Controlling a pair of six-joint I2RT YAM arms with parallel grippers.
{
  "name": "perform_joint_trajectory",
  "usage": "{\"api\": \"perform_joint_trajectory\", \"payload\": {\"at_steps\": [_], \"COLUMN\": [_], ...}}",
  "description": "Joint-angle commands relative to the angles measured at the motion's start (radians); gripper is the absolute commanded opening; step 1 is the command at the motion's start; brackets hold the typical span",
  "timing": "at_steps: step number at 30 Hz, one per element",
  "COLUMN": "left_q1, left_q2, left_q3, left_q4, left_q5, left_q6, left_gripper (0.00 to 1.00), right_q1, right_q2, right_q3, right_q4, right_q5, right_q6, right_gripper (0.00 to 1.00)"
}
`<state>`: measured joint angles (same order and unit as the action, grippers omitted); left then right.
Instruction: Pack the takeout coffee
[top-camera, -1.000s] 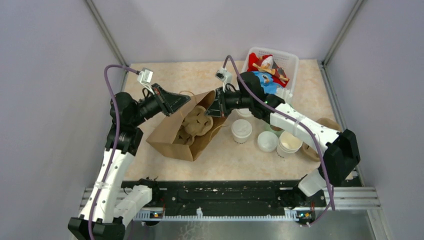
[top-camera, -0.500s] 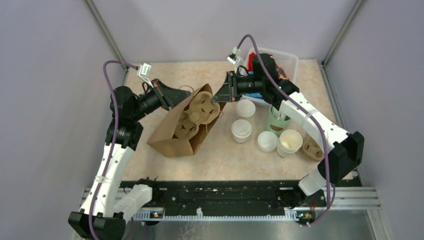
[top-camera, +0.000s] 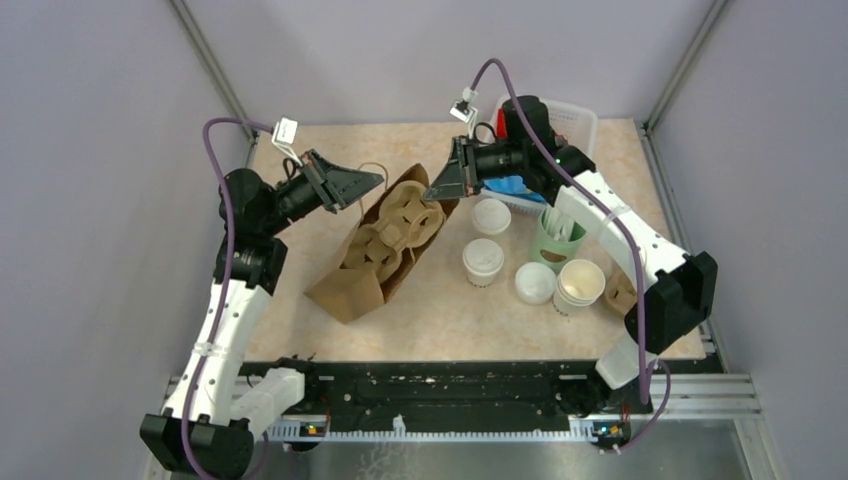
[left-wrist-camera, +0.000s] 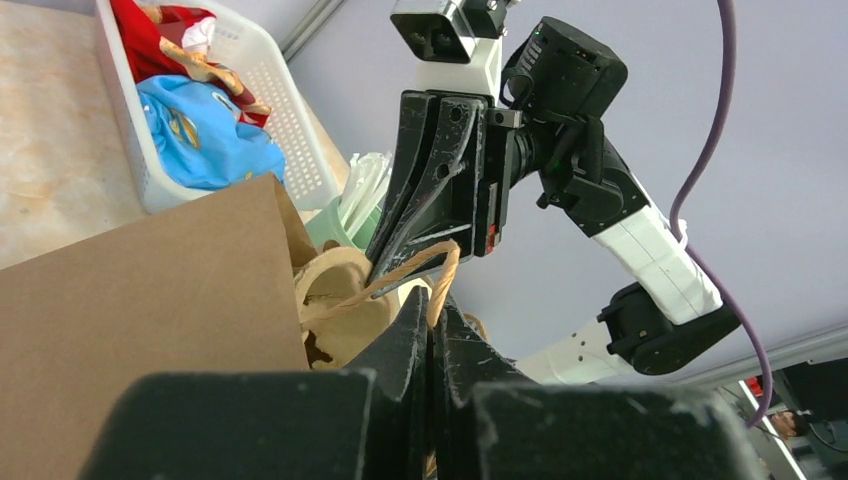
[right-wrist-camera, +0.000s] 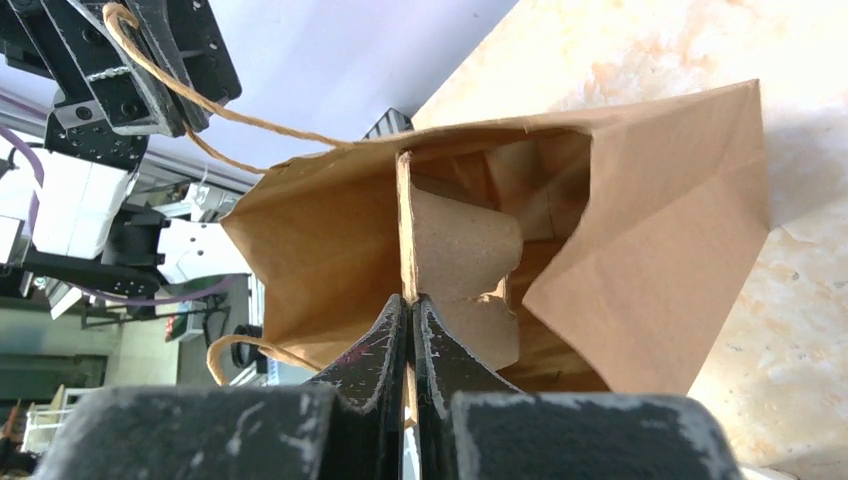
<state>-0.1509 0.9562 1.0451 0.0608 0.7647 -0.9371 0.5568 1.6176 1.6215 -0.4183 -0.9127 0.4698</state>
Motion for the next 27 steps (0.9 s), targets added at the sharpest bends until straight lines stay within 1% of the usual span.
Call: {"api": "perform_joint_trajectory", "payload": {"at_steps": [1,7,11,15,22,23,24,25,26,27], "left_q1": [0.007,0.007,0.007,0.007,0.007,0.007,0.007,0.007,0.007,0.007], "left_q2": [-0.003,-0.009,-0.006,-0.006,0.000,-0.001,-0.002,-0.004,-0.004,-0.001], "left_q3": [-0.013,-0.046,-0.039,-0.038,-0.036,-0.035,-0.035,-0.032,-0.026,-0.018], "left_q4": [0.105,0.129,0.124,0.119,0.123,0.120,0.110,0.090,0.046,0.016], "left_q5": [0.056,0.071,0.071,0.076,0.079,0.075,0.068,0.053,0.038,0.030], "left_q6": [-0.029,-0.047,-0.039,-0.033,-0.034,-0.032,-0.024,-0.011,0.007,0.024], "left_gripper": [0.00,0.00,0.00,0.00,0.00,0.00,0.00,0.00,0.00,0.00], "right_q1": [0.023,0.024,0.021,0.021,0.022,0.021,0.021,0.021,0.021,0.021], "right_q2": [0.023,0.090,0.096,0.081,0.095,0.097,0.100,0.106,0.108,0.101], "right_q3": [0.042,0.072,0.058,0.035,0.047,0.051,0.064,0.107,0.178,0.213], "right_q4": [0.040,0.056,0.055,0.087,0.103,0.096,0.061,-0.028,-0.162,-0.219], "right_q5": [0.006,-0.033,-0.066,-0.066,-0.045,-0.022,0.023,0.094,0.174,0.229], "right_q6": [-0.035,-0.015,-0.014,-0.009,-0.007,-0.014,-0.032,-0.083,-0.140,-0.154], "right_gripper": [0.01,0.01,0.02,0.02,0.05,0.09,0.21,0.35,0.52,0.58]}}
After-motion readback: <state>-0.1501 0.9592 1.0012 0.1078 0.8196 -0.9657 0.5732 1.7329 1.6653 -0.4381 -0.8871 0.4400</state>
